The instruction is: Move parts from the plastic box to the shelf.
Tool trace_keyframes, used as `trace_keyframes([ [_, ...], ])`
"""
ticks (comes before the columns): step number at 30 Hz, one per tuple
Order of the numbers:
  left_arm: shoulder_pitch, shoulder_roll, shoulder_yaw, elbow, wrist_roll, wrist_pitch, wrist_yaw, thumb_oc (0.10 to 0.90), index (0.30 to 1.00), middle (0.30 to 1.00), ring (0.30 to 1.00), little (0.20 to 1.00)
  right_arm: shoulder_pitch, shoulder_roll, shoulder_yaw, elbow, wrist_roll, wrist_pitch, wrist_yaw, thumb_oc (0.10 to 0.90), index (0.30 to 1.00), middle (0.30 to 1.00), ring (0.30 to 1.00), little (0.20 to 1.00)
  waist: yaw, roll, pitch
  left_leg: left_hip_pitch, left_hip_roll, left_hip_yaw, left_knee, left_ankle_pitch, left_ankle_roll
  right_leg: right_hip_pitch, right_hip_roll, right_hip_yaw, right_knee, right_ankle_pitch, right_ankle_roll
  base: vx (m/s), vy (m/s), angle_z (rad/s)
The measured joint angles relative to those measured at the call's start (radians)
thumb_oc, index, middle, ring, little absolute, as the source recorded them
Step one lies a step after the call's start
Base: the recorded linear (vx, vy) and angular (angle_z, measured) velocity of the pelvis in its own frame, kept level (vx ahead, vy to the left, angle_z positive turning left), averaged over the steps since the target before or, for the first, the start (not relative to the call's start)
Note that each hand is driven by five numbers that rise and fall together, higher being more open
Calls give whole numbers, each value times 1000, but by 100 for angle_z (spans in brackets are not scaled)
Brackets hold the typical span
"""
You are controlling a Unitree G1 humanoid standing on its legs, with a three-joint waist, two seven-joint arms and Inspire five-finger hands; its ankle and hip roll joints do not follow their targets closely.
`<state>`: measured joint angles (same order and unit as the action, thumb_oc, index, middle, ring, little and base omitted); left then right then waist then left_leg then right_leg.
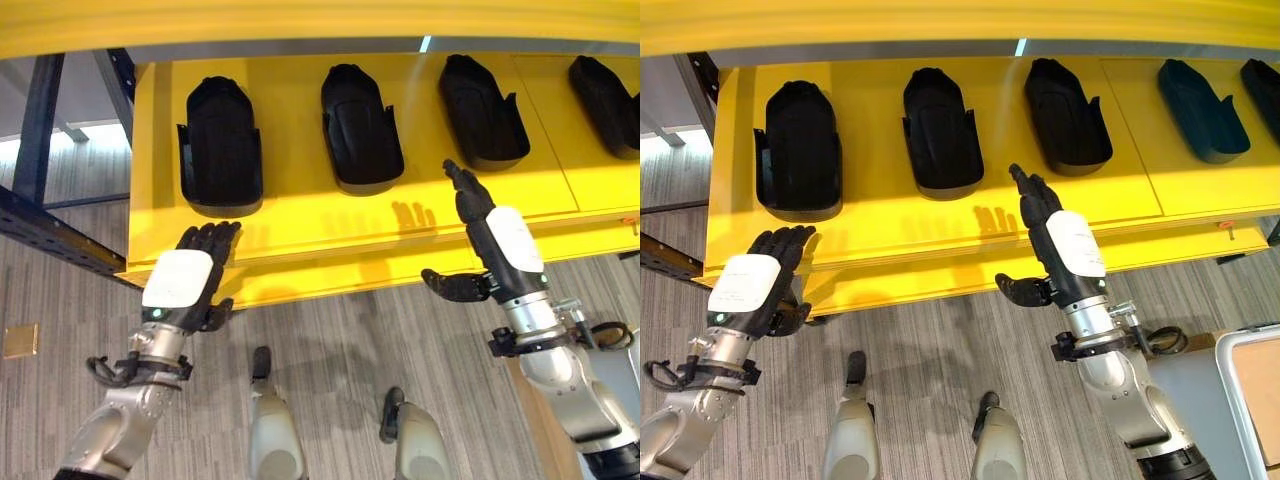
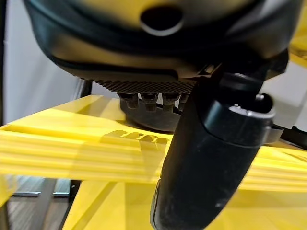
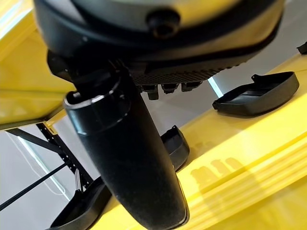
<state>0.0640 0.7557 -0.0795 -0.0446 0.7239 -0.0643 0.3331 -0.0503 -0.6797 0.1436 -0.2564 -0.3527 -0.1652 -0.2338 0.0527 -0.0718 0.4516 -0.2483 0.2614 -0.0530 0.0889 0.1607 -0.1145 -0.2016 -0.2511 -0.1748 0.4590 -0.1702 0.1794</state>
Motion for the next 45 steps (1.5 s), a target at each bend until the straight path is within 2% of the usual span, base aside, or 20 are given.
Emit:
trace_keyframes([
  [5, -6, -19, -20, 14, 33, 15, 8, 900, 1000, 1000, 1000, 1000, -2, 1, 8, 29, 0, 0, 0, 900, 1000, 1000, 1000, 1000, -5, -7, -4, 0, 1, 3, 3, -2, -2, -1, 0, 3, 0, 0, 0, 0, 0, 0],
  [9, -13, -38, -39, 87, 36, 30, 12, 900, 1000, 1000, 1000, 1000, -6, 7, 10, 38, 1, 1, 0, 900, 1000, 1000, 1000, 1000, -22, -14, -9, 0, 1, 5, 8, -3, -4, -1, 0, 6, 1, 0, 0, 1, 2, -1],
  [14, -51, -73, -44, 130, 36, 57, 13, 900, 1000, 1000, 1000, 1000, -6, 7, 10, 38, 2, 1, 0, 900, 1000, 1000, 1000, 1000, -22, -16, -10, 1, 3, 8, 12, -5, -7, -2, 2, 11, 1, 1, 0, 1, 5, -2],
  [24, -108, -74, -47, 200, 36, 87, 34, 900, 1000, 1000, 1000, 1000, -11, 8, 15, 47, 3, 2, 0, 900, 1000, 1000, 1000, 1000, -23, -40, -25, 3, 8, 25, 14, -8, -11, -12, 6, 26, -2, 7, 0, 2, 5, -4],
  [45, -171, -93, -74, 292, 36, 126, 93, 900, 1000, 1000, 1000, 1000, -28, 8, 35, 69, 3, 2, 0, 900, 1000, 1000, 1000, 1000, -26, -42, -29, -1, 15, 29, 28, -13, -18, -18, 13, 35, -2, 13, -2, 1, 1, -1],
])
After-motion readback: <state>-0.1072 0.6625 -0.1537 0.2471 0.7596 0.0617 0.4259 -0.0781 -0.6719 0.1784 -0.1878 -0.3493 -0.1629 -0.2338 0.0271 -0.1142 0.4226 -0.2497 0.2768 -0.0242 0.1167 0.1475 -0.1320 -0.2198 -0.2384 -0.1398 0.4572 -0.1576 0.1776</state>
